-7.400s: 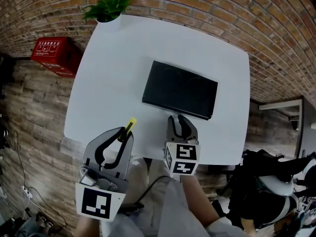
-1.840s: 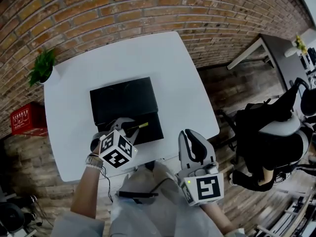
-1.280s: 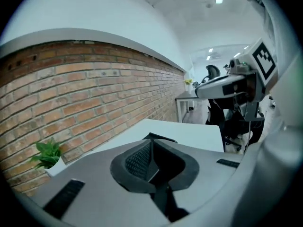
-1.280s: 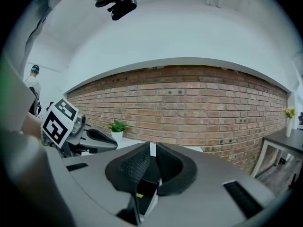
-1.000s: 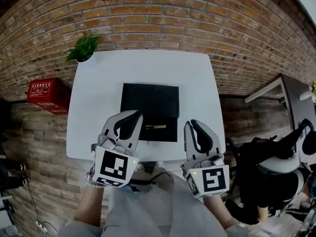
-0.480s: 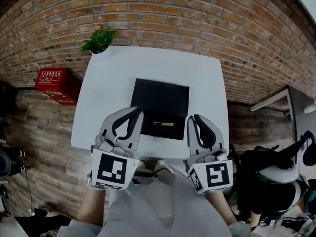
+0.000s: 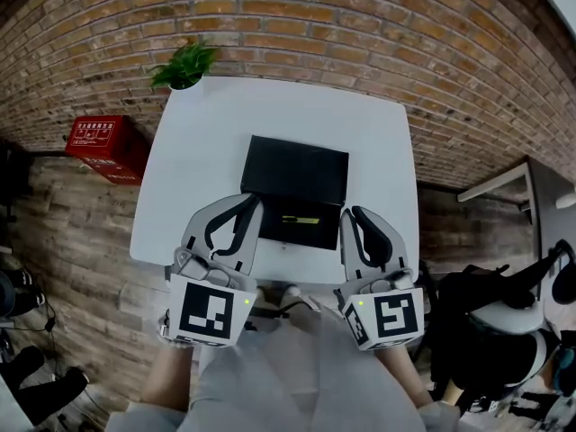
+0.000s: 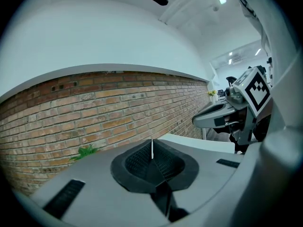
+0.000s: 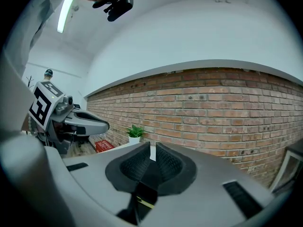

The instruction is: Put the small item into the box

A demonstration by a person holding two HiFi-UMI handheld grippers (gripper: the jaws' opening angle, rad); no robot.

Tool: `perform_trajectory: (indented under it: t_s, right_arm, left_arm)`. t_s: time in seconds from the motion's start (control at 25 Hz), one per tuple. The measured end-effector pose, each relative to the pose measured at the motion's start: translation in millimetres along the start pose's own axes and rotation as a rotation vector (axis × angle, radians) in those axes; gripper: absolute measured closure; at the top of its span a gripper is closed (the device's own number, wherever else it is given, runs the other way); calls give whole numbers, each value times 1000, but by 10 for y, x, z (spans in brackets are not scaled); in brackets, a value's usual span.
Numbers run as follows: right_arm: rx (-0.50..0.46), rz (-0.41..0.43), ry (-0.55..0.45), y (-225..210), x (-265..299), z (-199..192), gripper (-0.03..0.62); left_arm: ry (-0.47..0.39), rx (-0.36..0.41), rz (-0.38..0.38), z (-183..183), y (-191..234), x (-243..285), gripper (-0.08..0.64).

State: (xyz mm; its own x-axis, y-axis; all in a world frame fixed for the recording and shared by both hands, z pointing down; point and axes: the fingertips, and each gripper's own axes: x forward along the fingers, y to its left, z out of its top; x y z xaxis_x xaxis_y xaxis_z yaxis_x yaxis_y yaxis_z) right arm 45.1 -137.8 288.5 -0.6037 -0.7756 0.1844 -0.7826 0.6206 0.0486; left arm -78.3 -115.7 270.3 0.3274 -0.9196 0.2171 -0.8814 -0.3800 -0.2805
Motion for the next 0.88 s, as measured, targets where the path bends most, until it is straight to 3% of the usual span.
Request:
perform_trajectory:
  t_s: [0.88]
  right_arm:
    - [-15,17,16,52,70,-38,532]
  left_arm:
    - [12,31,-20,-15,-22,45,534]
